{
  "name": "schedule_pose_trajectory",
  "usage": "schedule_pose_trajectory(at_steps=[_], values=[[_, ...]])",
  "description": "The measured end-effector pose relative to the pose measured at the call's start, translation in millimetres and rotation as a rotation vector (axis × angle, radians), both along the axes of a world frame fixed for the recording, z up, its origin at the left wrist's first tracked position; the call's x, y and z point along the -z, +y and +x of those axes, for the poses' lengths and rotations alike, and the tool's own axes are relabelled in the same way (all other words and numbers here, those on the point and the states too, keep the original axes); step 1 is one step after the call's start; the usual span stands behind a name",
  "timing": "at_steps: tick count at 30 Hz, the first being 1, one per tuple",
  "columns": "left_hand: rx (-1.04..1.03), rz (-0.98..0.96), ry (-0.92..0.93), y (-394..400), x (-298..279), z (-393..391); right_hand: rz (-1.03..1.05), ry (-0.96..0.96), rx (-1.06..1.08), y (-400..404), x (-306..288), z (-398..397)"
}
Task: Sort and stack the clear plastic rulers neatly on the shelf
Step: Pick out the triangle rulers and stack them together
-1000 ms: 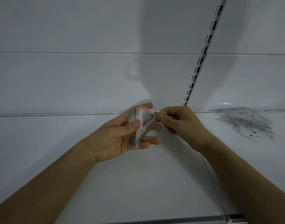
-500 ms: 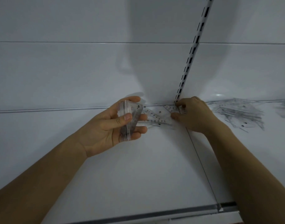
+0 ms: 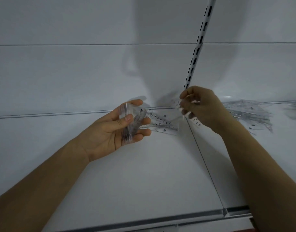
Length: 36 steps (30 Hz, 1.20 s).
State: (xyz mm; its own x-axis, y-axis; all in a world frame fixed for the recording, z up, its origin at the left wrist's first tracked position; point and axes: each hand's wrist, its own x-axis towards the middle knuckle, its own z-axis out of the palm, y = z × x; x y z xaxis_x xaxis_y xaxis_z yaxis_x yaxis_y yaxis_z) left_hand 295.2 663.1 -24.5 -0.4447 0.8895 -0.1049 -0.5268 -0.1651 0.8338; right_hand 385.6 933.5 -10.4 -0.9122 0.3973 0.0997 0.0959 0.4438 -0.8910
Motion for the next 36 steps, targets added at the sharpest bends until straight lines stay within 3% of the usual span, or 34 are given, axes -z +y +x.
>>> schedule_pose_trajectory(at_steps=[3, 8, 14, 20, 25, 28, 32, 34, 36], values=[[-0.021, -0.030, -0.045, 0.1, -2.0, 1.1, -0.371, 0.113, -0.232, -20.8, -20.7, 10.9], [0.003, -0.052, -0.070, -0.1, -3.4, 3.1, -0.276, 0.148, -0.344, -54.3, -14.5, 7.9], [-0.015, -0.076, -0.049, 0.3, -4.2, 3.0, -0.218, 0.061, -0.567, -50.2, -12.3, 12.1], [0.176, -0.092, 0.030, -0.7, 0.5, 6.1, 0.059, 0.140, -0.304, -63.3, -1.1, 6.7], [0.112, -0.078, 0.070, -1.1, -3.7, 10.4, 0.400, 0.146, -0.074, -61.4, 6.9, 3.5], [0.130, -0.071, 0.057, -1.3, -7.1, 12.7, 0.485, 0.089, -0.056, -55.7, 12.2, 0.5], [0.088, 0.007, 0.060, -0.1, -6.4, 9.6, 0.355, 0.009, -0.065, -42.7, 7.4, -2.9], [-0.031, 0.040, -0.010, 1.1, -7.9, 5.8, 0.482, -0.051, -0.012, -26.1, 9.9, -3.4], [-0.138, 0.021, -0.035, -0.5, -7.8, -0.3, 0.622, -0.254, -0.035, -17.2, 13.5, -3.2]])
